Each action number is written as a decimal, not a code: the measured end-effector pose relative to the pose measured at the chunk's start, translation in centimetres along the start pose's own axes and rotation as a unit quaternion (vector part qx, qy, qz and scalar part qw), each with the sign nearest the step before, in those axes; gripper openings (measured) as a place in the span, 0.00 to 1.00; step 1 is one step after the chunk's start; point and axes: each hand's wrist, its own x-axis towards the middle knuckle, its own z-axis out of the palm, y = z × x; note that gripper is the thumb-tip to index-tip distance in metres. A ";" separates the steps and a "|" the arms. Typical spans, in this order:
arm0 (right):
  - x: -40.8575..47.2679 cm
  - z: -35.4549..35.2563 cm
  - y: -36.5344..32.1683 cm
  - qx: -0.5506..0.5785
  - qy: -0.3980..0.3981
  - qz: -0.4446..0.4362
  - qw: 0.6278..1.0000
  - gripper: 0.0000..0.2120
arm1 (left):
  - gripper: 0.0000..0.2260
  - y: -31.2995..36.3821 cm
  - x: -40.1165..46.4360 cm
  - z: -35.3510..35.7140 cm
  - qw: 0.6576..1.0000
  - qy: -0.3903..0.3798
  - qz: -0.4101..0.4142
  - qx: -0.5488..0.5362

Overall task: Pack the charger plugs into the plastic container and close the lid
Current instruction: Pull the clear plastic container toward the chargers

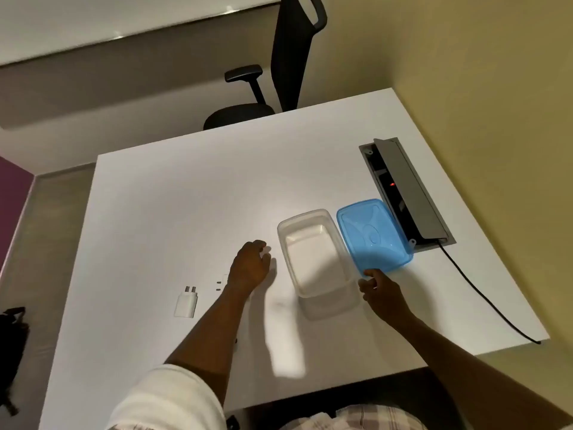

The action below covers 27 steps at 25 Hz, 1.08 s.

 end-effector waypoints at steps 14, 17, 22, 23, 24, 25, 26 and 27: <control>0.7 1.8 -1.2 0.241 -0.023 0.103 0.965 0.06 | 0.27 6.0 7.2 1.5 0.999 -0.037 -0.004 -0.009; 0.7 1.9 -1.2 0.233 -0.030 0.102 0.967 0.07 | 0.26 6.0 7.5 2.1 0.999 -0.033 -0.021 -0.030; 0.4 1.9 -1.0 0.240 -0.021 0.092 0.966 0.07 | 0.24 4.7 6.6 1.7 0.996 -0.014 -0.071 -0.054; 0.2 1.9 -1.0 0.238 -0.015 0.085 0.967 0.07 | 0.24 4.5 6.1 1.5 0.996 -0.007 -0.074 -0.057; 0.1 1.9 -1.0 0.236 -0.012 0.079 0.969 0.07 | 0.23 4.2 5.4 1.3 0.995 0.002 -0.075 -0.060; -0.1 1.8 -1.1 0.234 -0.009 0.073 0.969 0.08 | 0.22 3.8 4.7 1.1 0.995 0.012 -0.075 -0.066; -0.2 1.6 -1.2 0.234 -0.006 0.068 0.970 0.08 | 0.21 3.4 3.8 1.0 0.994 0.019 -0.076 -0.073; -0.3 1.4 -1.2 0.230 -0.004 0.062 0.971 0.08 | 0.20 2.8 2.7 0.8 0.993 0.025 -0.078 -0.080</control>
